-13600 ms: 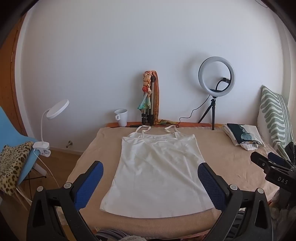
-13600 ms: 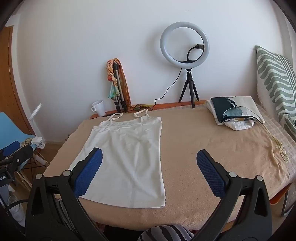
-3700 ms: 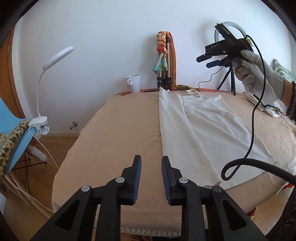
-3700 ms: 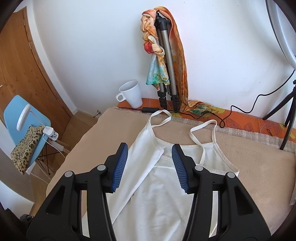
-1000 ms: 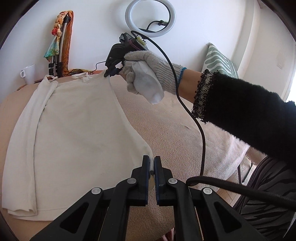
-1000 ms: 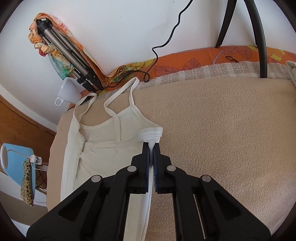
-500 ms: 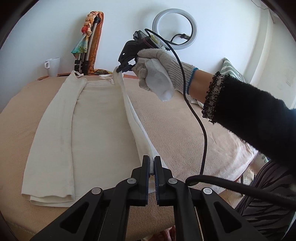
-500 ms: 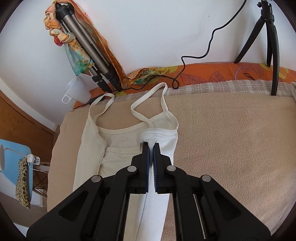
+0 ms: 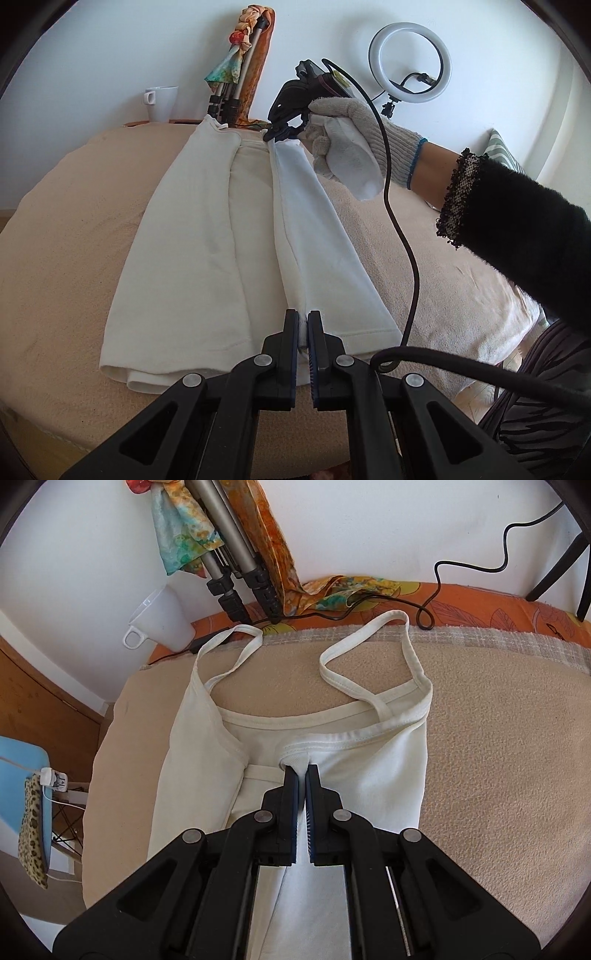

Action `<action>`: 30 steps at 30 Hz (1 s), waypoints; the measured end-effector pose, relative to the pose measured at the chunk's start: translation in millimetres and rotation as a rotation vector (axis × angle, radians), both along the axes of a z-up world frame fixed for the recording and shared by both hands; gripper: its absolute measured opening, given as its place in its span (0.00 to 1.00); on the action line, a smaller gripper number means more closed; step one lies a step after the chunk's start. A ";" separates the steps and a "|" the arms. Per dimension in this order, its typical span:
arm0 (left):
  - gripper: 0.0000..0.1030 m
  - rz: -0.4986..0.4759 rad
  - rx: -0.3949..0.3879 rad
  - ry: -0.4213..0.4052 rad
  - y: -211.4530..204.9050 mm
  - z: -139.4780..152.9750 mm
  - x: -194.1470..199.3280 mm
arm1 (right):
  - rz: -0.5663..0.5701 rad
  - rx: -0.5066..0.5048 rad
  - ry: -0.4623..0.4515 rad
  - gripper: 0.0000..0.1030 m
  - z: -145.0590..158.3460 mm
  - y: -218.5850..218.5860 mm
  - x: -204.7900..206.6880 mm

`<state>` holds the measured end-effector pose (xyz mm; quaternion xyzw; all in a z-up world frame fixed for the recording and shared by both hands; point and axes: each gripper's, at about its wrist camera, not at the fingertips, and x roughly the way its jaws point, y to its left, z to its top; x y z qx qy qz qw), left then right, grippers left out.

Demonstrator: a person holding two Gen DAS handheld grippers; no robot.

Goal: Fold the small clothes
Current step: 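Fold that side edge inward over the center with both grippers, then open both grippers and move them to the tank top's hem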

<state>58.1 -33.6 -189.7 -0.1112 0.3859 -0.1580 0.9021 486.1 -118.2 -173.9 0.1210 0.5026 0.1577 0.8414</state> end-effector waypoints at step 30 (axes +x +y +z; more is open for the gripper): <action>0.15 -0.001 0.143 -0.069 24.3 24.4 -26.3 | 0.080 0.122 -0.116 0.27 77.4 -30.2 -64.1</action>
